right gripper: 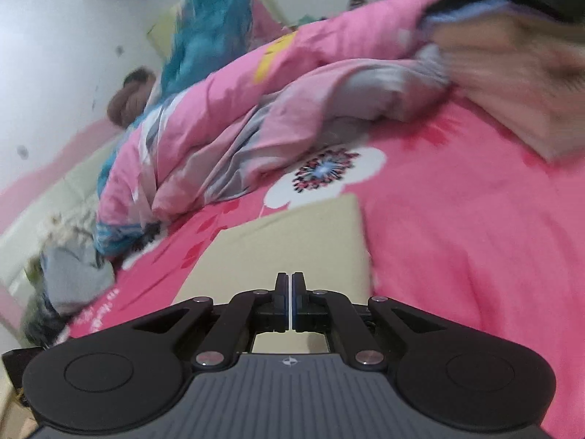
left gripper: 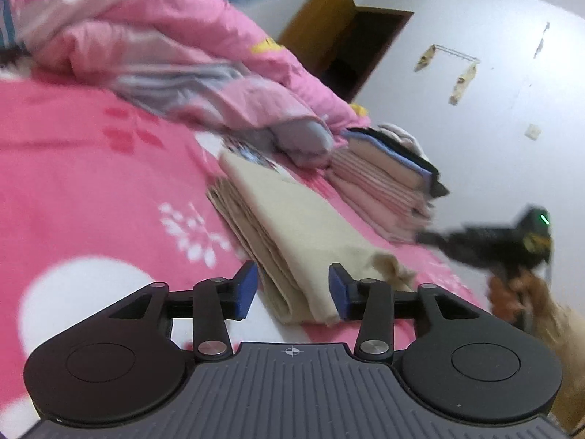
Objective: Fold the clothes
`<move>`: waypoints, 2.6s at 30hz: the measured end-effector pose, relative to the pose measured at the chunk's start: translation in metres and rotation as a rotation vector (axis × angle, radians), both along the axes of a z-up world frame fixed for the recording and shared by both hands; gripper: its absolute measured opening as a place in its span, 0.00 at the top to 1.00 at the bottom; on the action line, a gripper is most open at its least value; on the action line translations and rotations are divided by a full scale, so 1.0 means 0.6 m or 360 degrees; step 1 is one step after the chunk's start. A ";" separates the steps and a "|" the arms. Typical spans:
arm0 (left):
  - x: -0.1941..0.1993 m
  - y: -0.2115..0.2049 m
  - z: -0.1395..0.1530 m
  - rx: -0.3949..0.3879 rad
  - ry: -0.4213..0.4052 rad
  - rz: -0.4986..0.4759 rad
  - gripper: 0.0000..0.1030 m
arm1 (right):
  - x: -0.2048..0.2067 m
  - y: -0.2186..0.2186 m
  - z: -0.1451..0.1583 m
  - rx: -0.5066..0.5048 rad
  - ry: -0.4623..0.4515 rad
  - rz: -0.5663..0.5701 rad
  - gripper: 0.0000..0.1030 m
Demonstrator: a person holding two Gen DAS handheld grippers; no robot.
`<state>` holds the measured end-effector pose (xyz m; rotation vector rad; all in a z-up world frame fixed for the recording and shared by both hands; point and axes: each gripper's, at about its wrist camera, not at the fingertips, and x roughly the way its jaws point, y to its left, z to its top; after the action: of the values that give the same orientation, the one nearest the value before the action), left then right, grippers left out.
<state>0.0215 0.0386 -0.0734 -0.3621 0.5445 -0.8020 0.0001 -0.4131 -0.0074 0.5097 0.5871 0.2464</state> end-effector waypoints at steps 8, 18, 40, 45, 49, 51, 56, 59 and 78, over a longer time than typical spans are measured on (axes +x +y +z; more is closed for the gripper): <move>-0.003 -0.099 0.062 0.0302 -0.0347 -0.0100 0.44 | -0.086 0.045 -0.014 -0.0123 -0.0094 0.0207 0.99; -0.022 -0.265 0.062 0.0940 -0.0732 -0.0575 0.31 | -0.093 0.129 -0.033 -0.0600 -0.0178 0.0334 0.99; -0.007 -0.357 0.020 0.1241 -0.0809 -0.0742 0.33 | -0.092 0.072 -0.046 -0.0730 -0.0330 0.0136 0.61; -0.004 -0.359 0.021 0.1218 -0.0803 -0.0714 0.32 | -0.075 0.074 -0.054 -0.0724 -0.0242 0.0089 0.60; -0.001 -0.356 0.023 0.1188 -0.0785 -0.0686 0.35 | -0.070 0.080 -0.055 -0.0740 -0.0228 0.0139 0.60; -0.002 -0.356 0.023 0.1184 -0.0795 -0.0679 0.38 | -0.063 0.084 -0.060 -0.0771 -0.0184 0.0148 0.60; -0.002 -0.358 0.023 0.1183 -0.0803 -0.0679 0.41 | -0.063 0.080 -0.061 -0.0741 -0.0172 0.0123 0.65; 0.003 -0.358 0.021 0.1182 -0.0771 -0.0671 0.37 | -0.075 0.078 -0.054 -0.0724 -0.0229 0.0082 0.66; -0.021 -0.294 0.049 0.1021 -0.0912 -0.0607 0.63 | -0.064 0.195 -0.069 -0.1346 -0.0502 0.0269 0.58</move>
<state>0.0087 -0.1377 -0.0443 0.5688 0.3020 -0.9943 -0.0382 -0.2958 -0.0489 -0.3933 0.3756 0.2099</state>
